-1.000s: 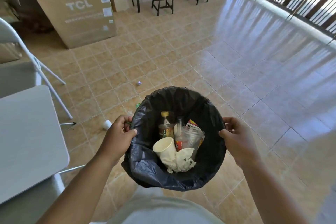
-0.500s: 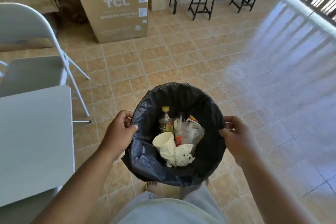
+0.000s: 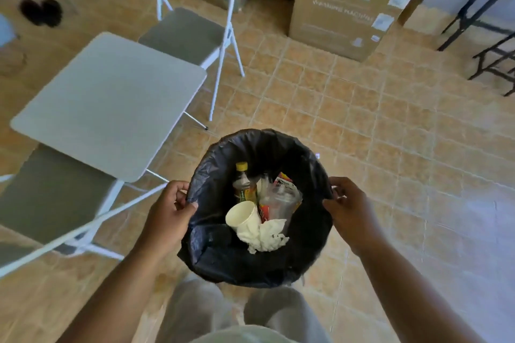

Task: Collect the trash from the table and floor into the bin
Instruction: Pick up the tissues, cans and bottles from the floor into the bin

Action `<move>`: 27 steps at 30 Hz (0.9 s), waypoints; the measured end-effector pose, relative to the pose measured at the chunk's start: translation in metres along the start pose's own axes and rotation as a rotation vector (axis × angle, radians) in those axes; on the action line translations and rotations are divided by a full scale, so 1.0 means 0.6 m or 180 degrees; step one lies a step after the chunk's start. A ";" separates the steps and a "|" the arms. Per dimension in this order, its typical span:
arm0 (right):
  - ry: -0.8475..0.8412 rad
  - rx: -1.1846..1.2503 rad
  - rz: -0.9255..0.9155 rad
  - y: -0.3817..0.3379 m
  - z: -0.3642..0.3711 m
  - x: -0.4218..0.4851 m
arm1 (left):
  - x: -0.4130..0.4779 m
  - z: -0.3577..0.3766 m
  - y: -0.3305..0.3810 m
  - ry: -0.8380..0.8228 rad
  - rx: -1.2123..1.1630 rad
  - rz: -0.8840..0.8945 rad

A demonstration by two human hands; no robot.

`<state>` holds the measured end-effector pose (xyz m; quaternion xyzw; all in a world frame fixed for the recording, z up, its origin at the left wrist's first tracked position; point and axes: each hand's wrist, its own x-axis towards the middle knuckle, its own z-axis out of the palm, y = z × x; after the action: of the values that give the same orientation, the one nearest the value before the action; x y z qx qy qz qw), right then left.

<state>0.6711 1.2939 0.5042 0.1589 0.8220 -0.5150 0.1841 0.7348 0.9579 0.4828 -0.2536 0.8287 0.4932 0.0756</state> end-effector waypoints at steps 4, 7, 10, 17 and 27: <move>-0.0429 -0.0266 -0.0161 0.006 0.033 0.067 | -0.021 0.026 -0.049 0.0413 -0.0129 -0.0292; -0.0547 -0.0384 -0.0215 0.020 0.080 0.098 | -0.022 0.034 -0.096 0.0589 -0.0235 -0.0440; -0.0648 -0.0581 -0.0271 0.051 0.142 0.130 | -0.004 0.040 -0.167 0.0578 -0.0272 -0.0600; -0.0775 -0.0767 -0.0315 0.221 0.307 0.251 | 0.089 0.117 -0.396 0.0557 -0.0376 -0.0936; -0.1233 -0.1001 -0.0863 0.455 0.522 0.481 | 0.220 0.283 -0.692 0.1012 -0.0829 -0.1165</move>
<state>0.5832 1.1454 0.0288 -0.0843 0.8550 -0.4218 0.2896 0.8056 0.8976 0.0247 -0.4809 0.7002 0.5277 -0.0008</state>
